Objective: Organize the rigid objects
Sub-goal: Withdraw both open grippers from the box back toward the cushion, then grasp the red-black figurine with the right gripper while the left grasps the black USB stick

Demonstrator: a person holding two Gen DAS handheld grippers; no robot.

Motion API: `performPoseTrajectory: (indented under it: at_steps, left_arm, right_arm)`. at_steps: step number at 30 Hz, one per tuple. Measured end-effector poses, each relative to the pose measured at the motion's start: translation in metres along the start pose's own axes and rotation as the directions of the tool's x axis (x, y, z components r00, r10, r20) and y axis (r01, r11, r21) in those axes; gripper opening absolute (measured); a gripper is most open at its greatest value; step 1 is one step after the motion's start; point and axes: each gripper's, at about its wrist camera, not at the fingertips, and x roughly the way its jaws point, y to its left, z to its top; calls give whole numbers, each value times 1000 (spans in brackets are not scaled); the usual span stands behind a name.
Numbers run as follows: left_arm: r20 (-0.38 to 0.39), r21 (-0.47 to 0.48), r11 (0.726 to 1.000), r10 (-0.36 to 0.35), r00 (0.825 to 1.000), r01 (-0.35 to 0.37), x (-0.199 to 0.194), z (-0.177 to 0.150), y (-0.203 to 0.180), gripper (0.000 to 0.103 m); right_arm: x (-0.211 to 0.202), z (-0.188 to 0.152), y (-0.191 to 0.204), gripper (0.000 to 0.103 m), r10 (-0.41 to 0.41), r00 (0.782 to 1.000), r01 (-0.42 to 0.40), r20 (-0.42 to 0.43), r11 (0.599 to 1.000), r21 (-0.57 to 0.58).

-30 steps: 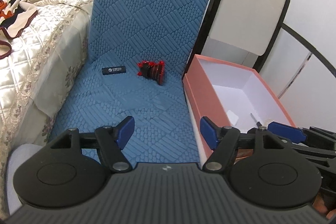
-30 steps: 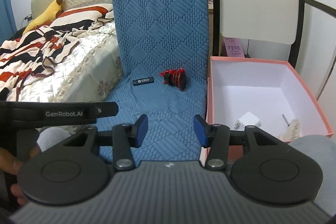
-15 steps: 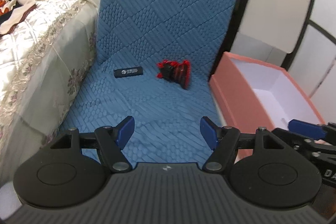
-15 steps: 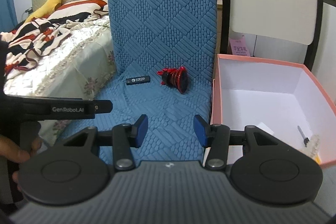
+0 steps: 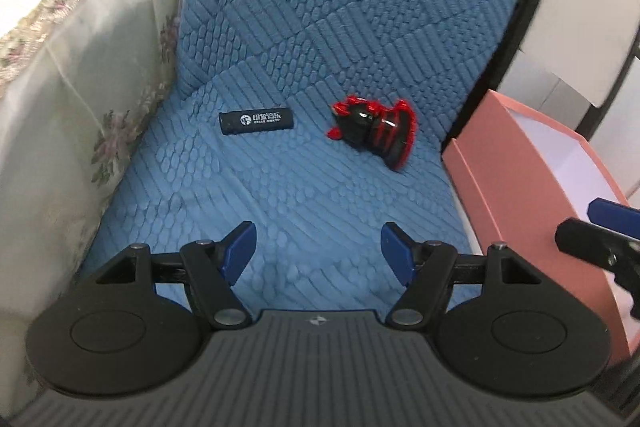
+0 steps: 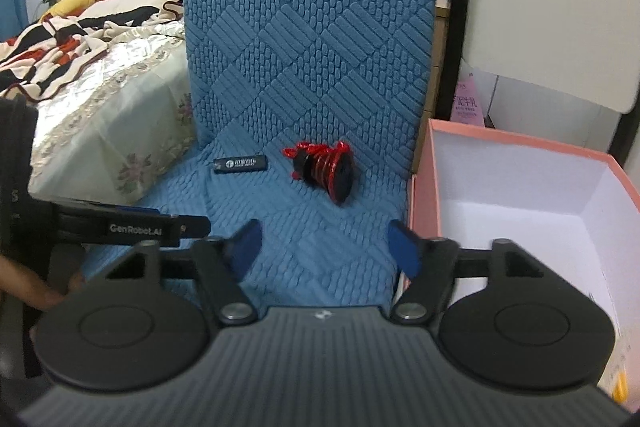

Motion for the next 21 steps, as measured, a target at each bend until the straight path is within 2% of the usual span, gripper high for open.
performPoseTrajectory:
  at_steps: [11, 18, 21]
  left_arm:
    - [-70, 43, 998, 46, 996, -43, 71, 55, 29, 73]
    - [-100, 65, 997, 43, 994, -37, 110, 92, 43, 73]
    - [-112, 20, 1000, -5, 994, 7, 120, 103, 55, 73]
  right_arm:
    - [70, 34, -3, 72, 83, 995, -87, -46, 993, -84]
    - [117, 54, 6, 72, 118, 990, -134, -80, 962, -237]
    - [137, 60, 6, 72, 131, 986, -156, -105, 947, -282]
